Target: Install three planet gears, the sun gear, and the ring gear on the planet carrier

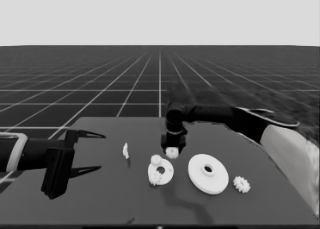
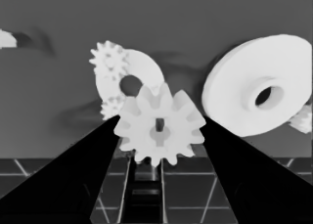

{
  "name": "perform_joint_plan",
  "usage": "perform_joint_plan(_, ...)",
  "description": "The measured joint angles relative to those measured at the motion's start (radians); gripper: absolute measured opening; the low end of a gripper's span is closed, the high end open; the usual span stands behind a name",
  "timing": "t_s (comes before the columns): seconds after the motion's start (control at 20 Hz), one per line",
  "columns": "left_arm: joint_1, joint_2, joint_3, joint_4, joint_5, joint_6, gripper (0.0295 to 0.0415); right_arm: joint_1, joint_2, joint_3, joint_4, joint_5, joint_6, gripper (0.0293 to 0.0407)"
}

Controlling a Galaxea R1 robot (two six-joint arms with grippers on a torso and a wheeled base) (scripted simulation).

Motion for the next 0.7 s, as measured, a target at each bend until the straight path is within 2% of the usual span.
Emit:
perform_joint_plan(0.05,0.000,0.000,0.000,0.000,0.000,0.000,0.0385,-0.112,0.007,-0.028,-0.092,0.018,-0.018,0.0312)
perform_joint_plan(0.15,0.000,0.000,0.000,0.000,0.000,0.000,0.0385,-0.206,0.024,-0.094,-0.170,0.046,-0.059,0.0312)
perform_joint_plan(0.45,0.000,0.000,0.000,0.000,0.000,0.000,0.0385,-0.243,0.037,-0.140,-0.205,0.067,-0.086,0.0312)
perform_joint_plan(0.55,0.000,0.000,0.000,0.000,0.000,0.000,0.0385,-0.244,0.038,-0.141,-0.206,0.067,-0.086,0.0372)
perform_joint_plan(0.6,0.000,0.000,0.000,0.000,0.000,0.000,0.0385,-0.244,0.038,-0.141,-0.206,0.068,-0.086,0.0381)
perform_joint_plan(0.7,0.000,0.000,0.000,0.000,0.000,0.000,0.0385,-0.245,0.038,-0.141,-0.206,0.068,-0.087,0.0384)
